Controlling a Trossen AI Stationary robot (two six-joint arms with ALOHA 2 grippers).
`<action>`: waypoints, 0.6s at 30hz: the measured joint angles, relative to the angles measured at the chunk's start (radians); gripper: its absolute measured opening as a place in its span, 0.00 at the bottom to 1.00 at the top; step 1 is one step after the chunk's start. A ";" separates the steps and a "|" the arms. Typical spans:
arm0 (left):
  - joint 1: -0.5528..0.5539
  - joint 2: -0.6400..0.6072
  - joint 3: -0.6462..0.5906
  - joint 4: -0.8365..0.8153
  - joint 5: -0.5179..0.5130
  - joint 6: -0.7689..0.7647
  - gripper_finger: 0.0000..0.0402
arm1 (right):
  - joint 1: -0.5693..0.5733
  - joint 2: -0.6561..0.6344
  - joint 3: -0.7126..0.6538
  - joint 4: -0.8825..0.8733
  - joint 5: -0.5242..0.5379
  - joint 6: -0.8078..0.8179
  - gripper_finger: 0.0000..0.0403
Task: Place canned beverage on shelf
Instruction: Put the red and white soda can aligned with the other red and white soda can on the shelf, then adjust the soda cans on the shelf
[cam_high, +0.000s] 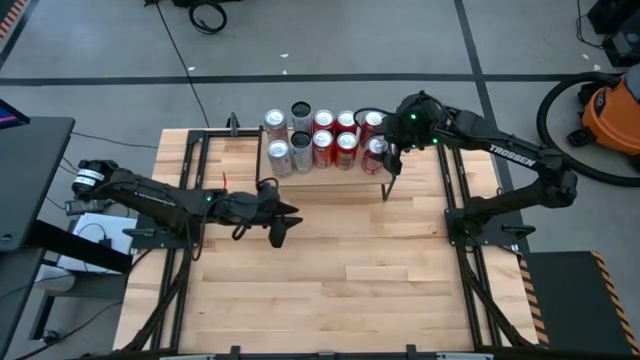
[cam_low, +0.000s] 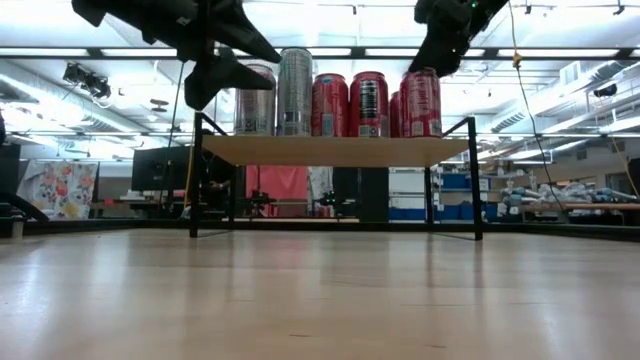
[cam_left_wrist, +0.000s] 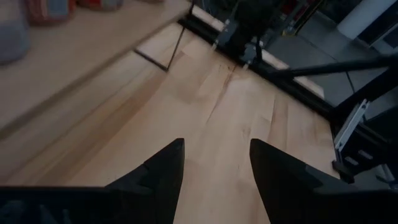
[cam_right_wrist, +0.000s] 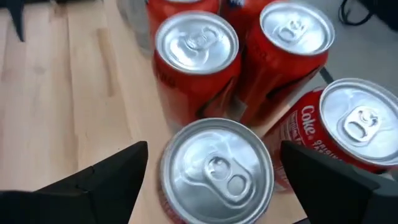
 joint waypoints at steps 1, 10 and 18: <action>0.004 -0.004 0.000 0.007 0.000 0.000 0.48 | 0.006 -0.009 0.000 0.004 0.008 0.005 0.93; 0.017 -0.023 0.010 0.042 0.000 0.000 0.48 | 0.034 -0.056 0.000 0.115 0.065 0.050 0.93; 0.011 -0.049 0.136 -0.009 0.000 0.114 0.48 | 0.137 -0.038 0.000 0.257 0.071 0.092 0.93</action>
